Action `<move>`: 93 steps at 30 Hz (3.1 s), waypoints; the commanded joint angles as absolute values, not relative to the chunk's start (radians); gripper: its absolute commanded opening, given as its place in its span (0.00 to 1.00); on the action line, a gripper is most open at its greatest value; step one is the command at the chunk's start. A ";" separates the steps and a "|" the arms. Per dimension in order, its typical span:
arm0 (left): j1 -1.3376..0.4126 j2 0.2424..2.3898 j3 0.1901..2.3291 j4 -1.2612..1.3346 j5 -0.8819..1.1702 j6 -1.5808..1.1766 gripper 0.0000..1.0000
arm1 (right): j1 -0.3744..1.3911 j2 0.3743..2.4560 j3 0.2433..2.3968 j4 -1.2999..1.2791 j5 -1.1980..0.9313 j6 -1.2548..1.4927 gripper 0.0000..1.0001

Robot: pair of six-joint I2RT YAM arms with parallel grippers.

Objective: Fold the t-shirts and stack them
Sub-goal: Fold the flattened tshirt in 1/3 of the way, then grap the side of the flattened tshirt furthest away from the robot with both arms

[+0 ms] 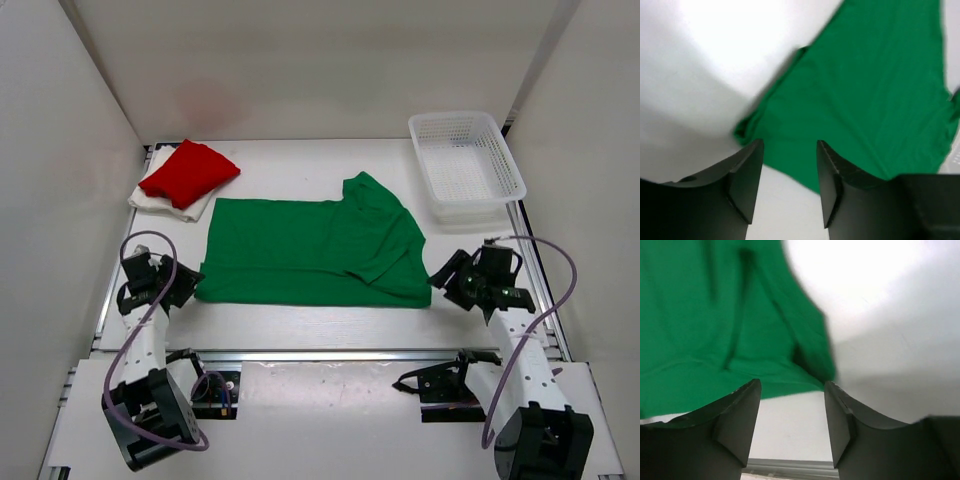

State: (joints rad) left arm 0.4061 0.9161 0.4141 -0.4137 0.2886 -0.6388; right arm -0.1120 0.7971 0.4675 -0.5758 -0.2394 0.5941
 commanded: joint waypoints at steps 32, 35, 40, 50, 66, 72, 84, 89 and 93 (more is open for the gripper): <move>-0.391 1.296 0.414 0.054 0.195 -0.647 0.32 | 0.462 1.490 0.709 -0.060 -0.058 0.506 0.00; -0.370 1.290 0.399 0.058 0.198 -0.647 0.32 | 0.436 1.505 0.710 -0.008 -0.092 0.518 0.00; -0.356 1.229 0.411 0.014 0.167 -0.635 0.32 | 0.413 1.616 0.842 0.073 -0.152 0.543 0.00; -0.345 1.172 0.417 -0.038 0.150 -0.643 0.33 | 0.390 1.602 1.044 0.006 -0.160 0.534 0.00; -0.451 1.267 0.384 -0.097 0.090 -0.643 0.33 | 0.385 1.264 0.441 -0.139 -0.034 0.607 0.00; -0.431 1.175 0.391 -0.136 0.124 -0.670 0.40 | 0.391 1.166 0.489 -0.186 -0.115 0.632 0.07; -0.393 1.302 0.672 -0.088 0.196 -0.649 0.39 | 0.218 1.837 1.286 -0.030 -0.172 0.424 0.17; -0.406 1.327 0.640 -0.057 0.244 -0.663 0.38 | 0.181 2.143 1.681 -0.193 -0.144 0.362 0.22; -0.446 1.379 0.666 -0.089 0.281 -0.664 0.38 | 0.181 2.363 2.018 -0.332 -0.140 0.302 0.29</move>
